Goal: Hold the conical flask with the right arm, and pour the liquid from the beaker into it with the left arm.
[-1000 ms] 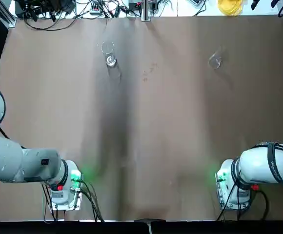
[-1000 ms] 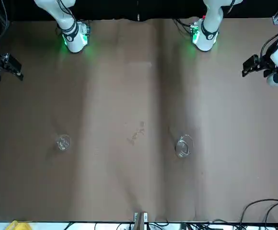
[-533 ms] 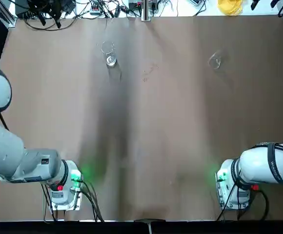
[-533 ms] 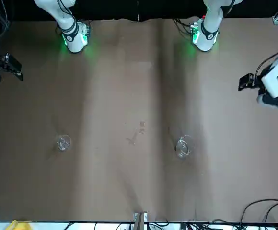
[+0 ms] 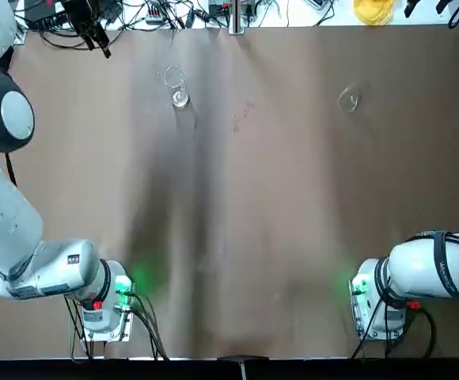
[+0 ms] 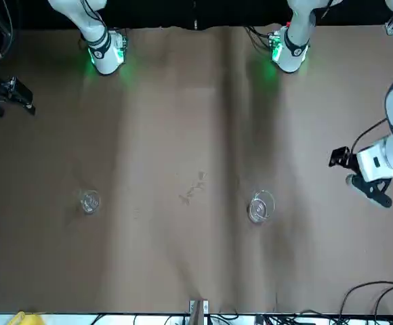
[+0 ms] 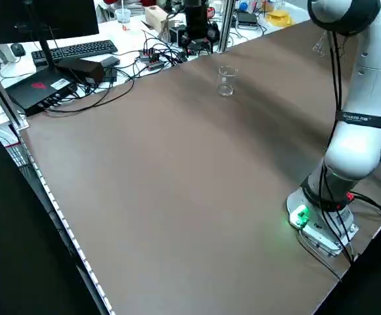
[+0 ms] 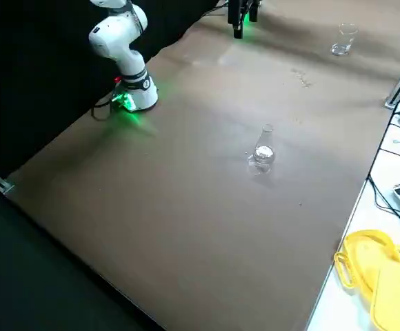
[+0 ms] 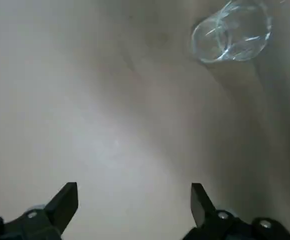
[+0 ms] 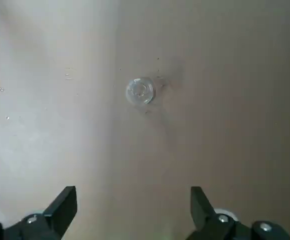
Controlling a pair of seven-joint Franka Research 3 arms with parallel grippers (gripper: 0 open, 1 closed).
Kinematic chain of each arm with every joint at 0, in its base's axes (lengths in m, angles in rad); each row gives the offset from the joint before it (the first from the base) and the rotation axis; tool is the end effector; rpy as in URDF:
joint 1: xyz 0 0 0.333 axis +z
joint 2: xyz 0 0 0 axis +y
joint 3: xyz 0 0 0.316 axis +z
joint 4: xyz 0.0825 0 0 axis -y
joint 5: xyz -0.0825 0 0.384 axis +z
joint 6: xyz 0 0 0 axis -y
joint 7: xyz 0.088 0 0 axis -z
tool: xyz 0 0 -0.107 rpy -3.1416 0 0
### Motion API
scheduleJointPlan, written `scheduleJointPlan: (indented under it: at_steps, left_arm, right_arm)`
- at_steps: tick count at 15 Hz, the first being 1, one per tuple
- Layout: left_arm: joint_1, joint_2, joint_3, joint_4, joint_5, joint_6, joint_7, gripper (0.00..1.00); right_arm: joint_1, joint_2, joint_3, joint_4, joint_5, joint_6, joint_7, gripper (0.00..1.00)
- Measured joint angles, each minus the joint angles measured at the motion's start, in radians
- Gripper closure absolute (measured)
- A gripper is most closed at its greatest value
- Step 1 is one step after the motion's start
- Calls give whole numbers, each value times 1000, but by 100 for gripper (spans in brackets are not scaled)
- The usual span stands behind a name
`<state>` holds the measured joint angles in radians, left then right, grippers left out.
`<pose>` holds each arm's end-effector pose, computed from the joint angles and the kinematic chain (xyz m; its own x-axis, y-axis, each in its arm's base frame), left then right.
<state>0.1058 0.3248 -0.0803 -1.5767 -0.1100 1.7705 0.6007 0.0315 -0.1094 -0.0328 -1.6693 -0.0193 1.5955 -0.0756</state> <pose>0.6423 0.0123 0.4432 0.8535 -0.5198 -0.0353 -0.5061 -0.8433 0.1809 0.5224 -0.0037 0.6390 0.9966 0.0748 0.0342 0.0742 -0.9971 0.0184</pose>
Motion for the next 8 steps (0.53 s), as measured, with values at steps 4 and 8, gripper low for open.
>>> scheduleJointPlan:
  at_steps: [4,8]
  left_arm:
    - [55,80,0,2,-162,82,263,0]
    - [59,162,0,4,-339,175,547,0]
  right_arm:
    - [15,12,1,0,5,5,-1,0]
    - [-2,27,-7,0,62,9,-56,0]
